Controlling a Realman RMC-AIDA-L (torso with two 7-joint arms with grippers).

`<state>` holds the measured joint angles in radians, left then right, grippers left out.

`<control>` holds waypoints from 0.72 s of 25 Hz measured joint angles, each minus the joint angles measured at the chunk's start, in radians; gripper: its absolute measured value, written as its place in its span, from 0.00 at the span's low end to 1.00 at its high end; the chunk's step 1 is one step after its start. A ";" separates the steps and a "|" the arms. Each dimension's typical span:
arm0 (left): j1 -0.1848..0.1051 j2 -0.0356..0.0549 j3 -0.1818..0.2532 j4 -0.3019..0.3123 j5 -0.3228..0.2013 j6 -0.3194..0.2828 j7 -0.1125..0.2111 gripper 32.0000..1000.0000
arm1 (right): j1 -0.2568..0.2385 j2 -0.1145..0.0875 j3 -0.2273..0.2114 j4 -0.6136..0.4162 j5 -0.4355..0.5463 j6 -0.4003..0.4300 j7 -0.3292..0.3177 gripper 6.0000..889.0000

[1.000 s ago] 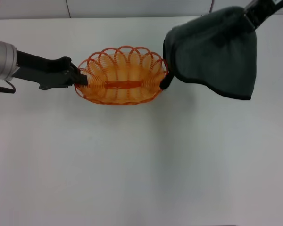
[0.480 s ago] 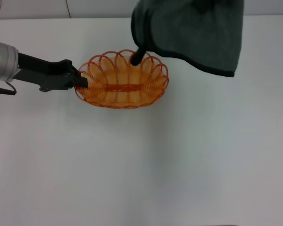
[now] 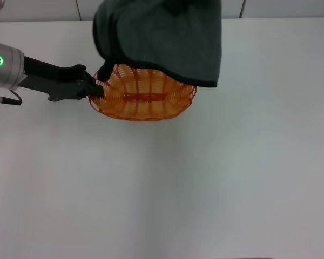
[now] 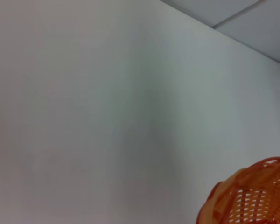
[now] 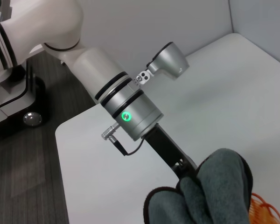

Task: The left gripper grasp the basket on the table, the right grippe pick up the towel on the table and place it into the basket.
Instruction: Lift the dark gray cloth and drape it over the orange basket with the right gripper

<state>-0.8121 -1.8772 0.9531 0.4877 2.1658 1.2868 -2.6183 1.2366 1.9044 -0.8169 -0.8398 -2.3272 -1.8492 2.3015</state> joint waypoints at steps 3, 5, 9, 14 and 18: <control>-0.003 -0.0004 0.000 0.000 0.000 0.000 0.000 0.06 | 0.005 0.013 -0.011 0.014 -0.003 0.024 -0.014 0.09; -0.003 -0.0004 0.000 0.000 -0.001 0.000 -0.001 0.06 | 0.005 0.019 -0.028 0.024 -0.003 0.046 -0.022 0.09; -0.003 -0.0003 -0.001 0.001 -0.004 0.000 -0.002 0.06 | 0.005 0.030 -0.048 0.073 -0.006 0.096 -0.051 0.09; -0.005 -0.0003 -0.001 0.002 -0.008 0.000 -0.003 0.06 | 0.005 0.049 -0.112 0.121 -0.008 0.179 -0.079 0.09; -0.008 -0.0003 -0.002 0.002 -0.009 0.001 -0.003 0.06 | 0.005 0.073 -0.161 0.143 -0.036 0.231 -0.096 0.09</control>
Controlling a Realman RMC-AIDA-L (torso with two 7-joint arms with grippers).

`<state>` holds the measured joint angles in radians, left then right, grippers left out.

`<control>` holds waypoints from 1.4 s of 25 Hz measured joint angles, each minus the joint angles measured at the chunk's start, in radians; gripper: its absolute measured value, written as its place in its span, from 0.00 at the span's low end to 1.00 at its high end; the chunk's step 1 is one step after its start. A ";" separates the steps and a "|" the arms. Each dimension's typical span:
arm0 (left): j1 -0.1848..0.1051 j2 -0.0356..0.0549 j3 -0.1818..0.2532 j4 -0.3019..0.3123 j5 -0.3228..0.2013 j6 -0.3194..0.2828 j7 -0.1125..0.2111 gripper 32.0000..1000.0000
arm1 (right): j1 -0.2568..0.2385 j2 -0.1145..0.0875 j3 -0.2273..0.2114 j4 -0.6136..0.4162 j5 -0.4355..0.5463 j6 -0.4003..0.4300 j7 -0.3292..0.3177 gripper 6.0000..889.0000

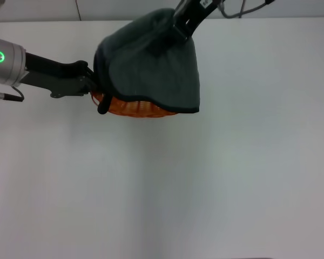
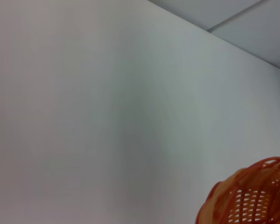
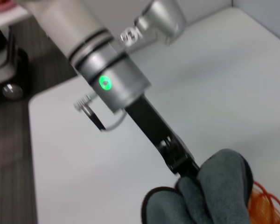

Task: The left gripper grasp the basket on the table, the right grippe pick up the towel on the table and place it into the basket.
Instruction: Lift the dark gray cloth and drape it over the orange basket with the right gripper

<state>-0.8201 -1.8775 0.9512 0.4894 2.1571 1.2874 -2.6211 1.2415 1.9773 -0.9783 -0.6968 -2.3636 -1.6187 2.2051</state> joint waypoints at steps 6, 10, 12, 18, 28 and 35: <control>-0.009 0.0000 0.004 0.002 0.000 0.009 -0.002 0.06 | 0.001 0.028 -0.013 0.006 -0.087 0.056 -0.012 0.09; -0.010 -0.0001 0.004 0.013 -0.001 0.011 -0.006 0.06 | 0.001 0.043 -0.014 0.006 -0.135 0.086 -0.018 0.09; -0.011 -0.0003 0.004 0.014 -0.001 0.018 -0.006 0.06 | 0.001 0.049 -0.017 0.008 -0.150 0.102 -0.024 0.10; -0.016 -0.0023 0.005 0.014 -0.001 0.028 -0.007 0.06 | 0.001 0.070 -0.073 0.031 -0.163 0.167 -0.028 0.11; -0.019 -0.0107 0.004 0.026 0.005 0.037 -0.007 0.06 | 0.008 0.085 -0.119 0.089 -0.164 0.254 -0.041 0.12; -0.021 -0.0108 0.004 0.026 0.005 0.037 -0.007 0.06 | 0.011 0.086 -0.135 0.101 -0.164 0.272 -0.042 0.14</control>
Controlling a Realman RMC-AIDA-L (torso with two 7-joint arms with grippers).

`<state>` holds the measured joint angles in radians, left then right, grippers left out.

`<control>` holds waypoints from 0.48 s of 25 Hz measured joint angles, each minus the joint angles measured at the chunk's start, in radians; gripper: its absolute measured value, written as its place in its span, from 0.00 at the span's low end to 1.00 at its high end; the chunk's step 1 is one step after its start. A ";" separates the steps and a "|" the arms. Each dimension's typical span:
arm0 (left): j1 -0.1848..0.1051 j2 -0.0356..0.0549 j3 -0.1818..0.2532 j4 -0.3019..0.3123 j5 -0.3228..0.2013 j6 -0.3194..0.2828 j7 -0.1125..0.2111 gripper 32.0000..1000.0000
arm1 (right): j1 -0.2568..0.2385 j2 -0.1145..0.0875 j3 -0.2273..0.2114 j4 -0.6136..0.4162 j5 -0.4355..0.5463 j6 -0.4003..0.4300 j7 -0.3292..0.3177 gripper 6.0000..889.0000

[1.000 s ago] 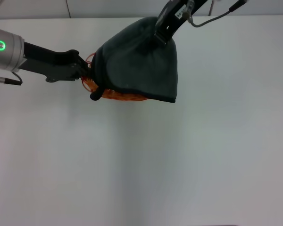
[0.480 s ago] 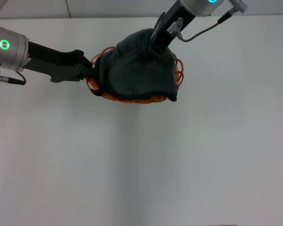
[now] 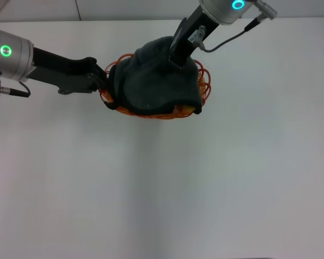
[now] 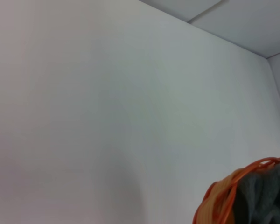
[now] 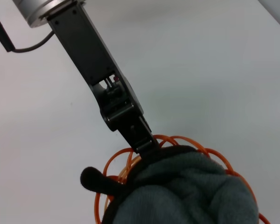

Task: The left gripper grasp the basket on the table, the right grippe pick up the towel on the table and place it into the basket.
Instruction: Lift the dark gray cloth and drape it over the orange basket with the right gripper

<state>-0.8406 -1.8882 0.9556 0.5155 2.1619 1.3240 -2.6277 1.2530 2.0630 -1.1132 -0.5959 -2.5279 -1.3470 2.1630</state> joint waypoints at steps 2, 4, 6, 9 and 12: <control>0.000 0.0000 0.000 0.000 -0.001 0.000 0.000 0.06 | 0.000 0.001 -0.006 0.004 0.000 0.006 0.000 0.14; 0.000 0.0000 0.000 0.000 -0.001 0.000 0.000 0.06 | 0.000 0.003 -0.011 0.006 0.000 0.012 0.000 0.14; 0.000 0.0000 0.000 0.000 -0.001 0.000 0.000 0.06 | 0.000 0.004 -0.013 0.007 0.000 0.015 0.000 0.15; 0.000 0.0000 0.000 0.000 -0.001 0.000 0.000 0.06 | 0.000 0.004 -0.021 0.007 0.001 0.015 0.000 0.15; 0.000 0.0000 0.000 0.000 -0.001 -0.002 0.000 0.06 | 0.000 0.004 -0.025 0.007 0.003 0.016 0.001 0.16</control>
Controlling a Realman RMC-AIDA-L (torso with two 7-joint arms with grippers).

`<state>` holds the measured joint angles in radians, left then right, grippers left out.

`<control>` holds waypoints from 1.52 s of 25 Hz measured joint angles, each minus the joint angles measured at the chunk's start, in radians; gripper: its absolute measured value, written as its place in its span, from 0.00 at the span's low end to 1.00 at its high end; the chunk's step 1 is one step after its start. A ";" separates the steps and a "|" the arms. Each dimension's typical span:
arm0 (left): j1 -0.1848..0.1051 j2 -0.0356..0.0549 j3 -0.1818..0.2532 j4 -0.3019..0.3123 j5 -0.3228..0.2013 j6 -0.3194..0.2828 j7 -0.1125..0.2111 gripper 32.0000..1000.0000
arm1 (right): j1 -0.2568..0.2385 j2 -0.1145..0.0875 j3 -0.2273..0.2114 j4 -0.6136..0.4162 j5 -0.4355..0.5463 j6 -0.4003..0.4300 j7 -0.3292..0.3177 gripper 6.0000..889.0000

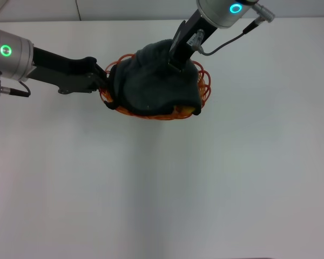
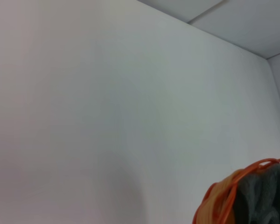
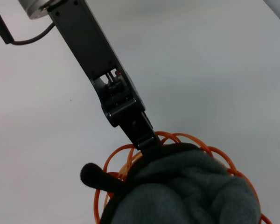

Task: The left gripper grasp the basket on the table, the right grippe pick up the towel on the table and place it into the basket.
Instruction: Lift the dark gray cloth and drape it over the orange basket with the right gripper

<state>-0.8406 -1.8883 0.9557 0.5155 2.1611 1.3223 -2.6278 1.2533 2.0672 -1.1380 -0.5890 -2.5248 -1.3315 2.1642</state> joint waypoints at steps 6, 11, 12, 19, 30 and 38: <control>0.000 0.0000 0.000 0.000 0.000 -0.001 0.001 0.06 | 0.000 0.000 0.000 -0.001 0.003 0.000 0.006 0.17; 0.001 0.0000 -0.002 0.000 0.000 -0.002 0.002 0.06 | 0.001 -0.001 0.000 -0.004 0.004 0.000 0.008 0.18; 0.001 0.0000 -0.002 0.000 0.000 -0.002 0.002 0.06 | 0.002 -0.001 0.000 -0.004 0.004 0.000 0.008 0.18; 0.003 0.0000 -0.003 0.000 0.000 -0.002 0.002 0.06 | 0.003 0.000 0.000 -0.008 0.008 -0.008 0.000 0.19; 0.008 0.0000 0.000 0.000 0.003 -0.005 0.002 0.06 | 0.008 0.001 -0.001 -0.011 0.033 -0.029 -0.023 0.69; 0.009 0.0000 0.000 0.000 0.003 -0.006 0.003 0.06 | 0.011 0.002 -0.002 -0.012 0.034 -0.032 -0.024 0.90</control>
<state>-0.8320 -1.8882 0.9557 0.5154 2.1645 1.3159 -2.6248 1.2640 2.0693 -1.1399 -0.6013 -2.4911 -1.3631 2.1400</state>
